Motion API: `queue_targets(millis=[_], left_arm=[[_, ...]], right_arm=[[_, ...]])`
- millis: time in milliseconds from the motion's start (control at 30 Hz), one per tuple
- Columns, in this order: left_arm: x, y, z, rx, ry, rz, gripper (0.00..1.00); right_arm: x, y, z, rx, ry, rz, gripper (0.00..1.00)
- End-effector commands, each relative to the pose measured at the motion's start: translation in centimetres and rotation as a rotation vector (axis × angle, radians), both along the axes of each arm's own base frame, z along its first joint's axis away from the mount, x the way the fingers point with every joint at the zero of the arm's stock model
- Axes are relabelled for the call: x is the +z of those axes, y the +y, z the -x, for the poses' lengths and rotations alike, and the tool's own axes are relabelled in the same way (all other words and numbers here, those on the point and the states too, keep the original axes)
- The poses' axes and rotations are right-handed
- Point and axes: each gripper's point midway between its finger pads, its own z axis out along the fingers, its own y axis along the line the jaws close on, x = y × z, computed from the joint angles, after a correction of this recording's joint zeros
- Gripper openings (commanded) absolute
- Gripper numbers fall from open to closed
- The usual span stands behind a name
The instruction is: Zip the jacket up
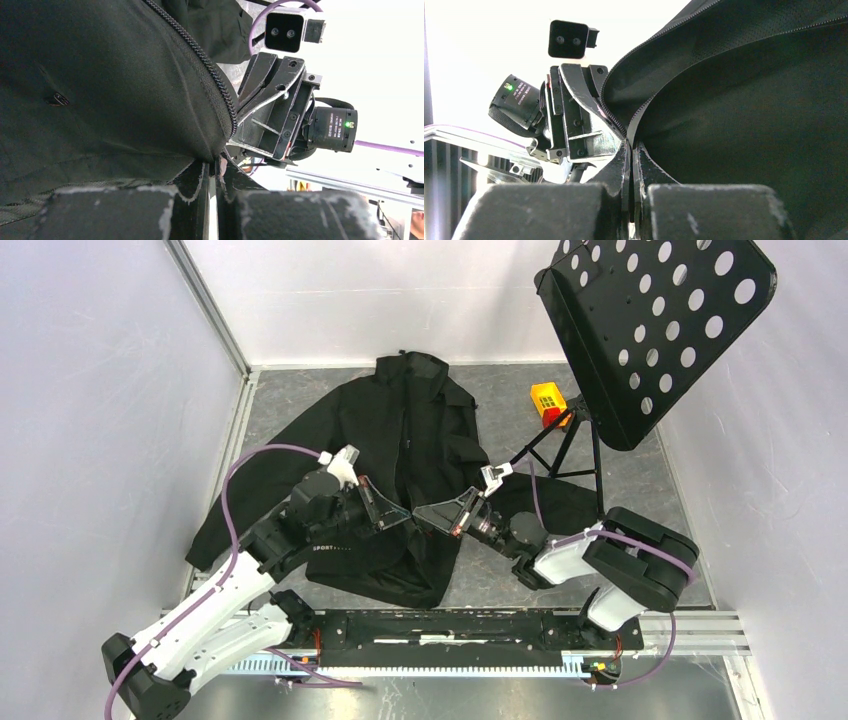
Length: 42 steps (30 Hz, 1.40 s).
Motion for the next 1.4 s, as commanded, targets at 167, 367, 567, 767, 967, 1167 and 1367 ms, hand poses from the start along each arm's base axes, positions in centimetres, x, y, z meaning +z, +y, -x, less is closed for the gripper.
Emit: queue_targets(millis=[167,367,567,767,967,1167,1367], left_arm=[[0.4,0.9,-1.1,0.114,-0.006,0.039,0.02],[0.7,1.2,-1.6,0.151,-0.028,0.054,0.02],[0.3,0.7,-1.6,0.132,-0.025,0.081,0.02],[1.0,0.8,-1.6,0.137,-0.070,0.121,0.02],[1.4,1.0,-1.5,0.143,-0.102,0.155,0.02],[1.6,1.2,-1.7,0.163,-0.109,0.167,0.02],[2.5,2.3,-1.7,0.202,-0.149,0.160,0.02]], right_arm=[[4.3,-0.2,-1.2,-0.098,-0.042,-0.118,0.01],[4.0,0.2,-1.2,-0.110,-0.018,-0.113,0.00],[4.4,0.3,-1.6,-0.130,-0.010,-0.125,0.00],[4.4,0.4,-1.9,-0.138,0.004,-0.130,0.00],[3.9,0.4,-1.8,-0.135,0.014,-0.123,0.00],[3.9,0.6,-1.8,-0.130,0.011,-0.124,0.00],[3.8,0.5,-1.4,-0.112,0.012,-0.129,0.00]])
